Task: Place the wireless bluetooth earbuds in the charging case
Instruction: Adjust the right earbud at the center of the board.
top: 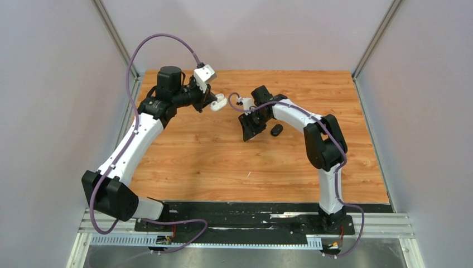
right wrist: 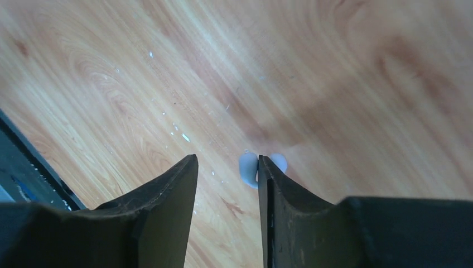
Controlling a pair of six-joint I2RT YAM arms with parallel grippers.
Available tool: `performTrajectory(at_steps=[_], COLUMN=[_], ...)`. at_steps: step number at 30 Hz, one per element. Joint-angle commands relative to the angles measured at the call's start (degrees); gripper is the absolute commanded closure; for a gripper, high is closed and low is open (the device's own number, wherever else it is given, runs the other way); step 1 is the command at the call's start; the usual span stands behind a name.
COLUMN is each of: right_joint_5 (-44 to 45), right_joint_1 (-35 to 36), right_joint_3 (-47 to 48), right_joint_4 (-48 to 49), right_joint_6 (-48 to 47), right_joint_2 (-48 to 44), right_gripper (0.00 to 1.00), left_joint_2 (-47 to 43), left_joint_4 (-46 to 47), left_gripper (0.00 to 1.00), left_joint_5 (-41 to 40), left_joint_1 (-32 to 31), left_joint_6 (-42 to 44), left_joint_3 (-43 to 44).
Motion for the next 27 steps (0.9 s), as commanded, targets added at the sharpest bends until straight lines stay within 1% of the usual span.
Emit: performTrajectory(at_steps=[1, 3, 7, 12, 15, 19, 24, 27], right_joint_5=[-8.7, -8.7, -5.8, -1.9, 2.3, 3.9, 6.9, 9.2], right_joint_1=[-4.8, -5.8, -6.0, -6.0, -6.3, -7.4, -8.0, -8.2], right_joint_3=[6.4, 8.6, 10.9, 11.9, 12.2, 14.5, 20.1, 21.0], right_joint_4=[1.9, 2.2, 3.5, 4.7, 5.5, 6.7, 6.9, 7.3], right_joint_6=[-1.0, 2.2, 5.9, 8.1, 7.8, 6.0, 2.1, -0.3], right_joint_2=[3.4, 6.2, 9.8, 12.9, 13.6, 15.2, 18.7, 19.6], right_gripper=[0.56, 0.54, 0.51, 0.5, 0.47, 0.45, 0.44, 0.44], left_joint_2=[0.9, 1.2, 1.7, 1.8, 1.6, 1.9, 2.2, 2.3], left_joint_4=[1.3, 1.3, 1.2, 1.0, 0.5, -0.2, -0.7, -1.0], left_gripper=[1.0, 1.0, 1.0, 1.0, 1.0, 1.0, 1.0, 1.0], left_joint_5=[0.5, 0.8, 0.9, 0.6, 0.4, 0.4, 0.0, -0.3], left_joint_1=[0.3, 0.3, 0.5, 1.0, 1.3, 1.7, 2.0, 2.1], left_joint_6=[0.0, 0.0, 0.3, 0.0, 0.3, 1.0, 1.6, 2.1], left_joint_3=[2.6, 2.8, 3.3, 3.8, 4.1, 4.7, 5.1, 5.4])
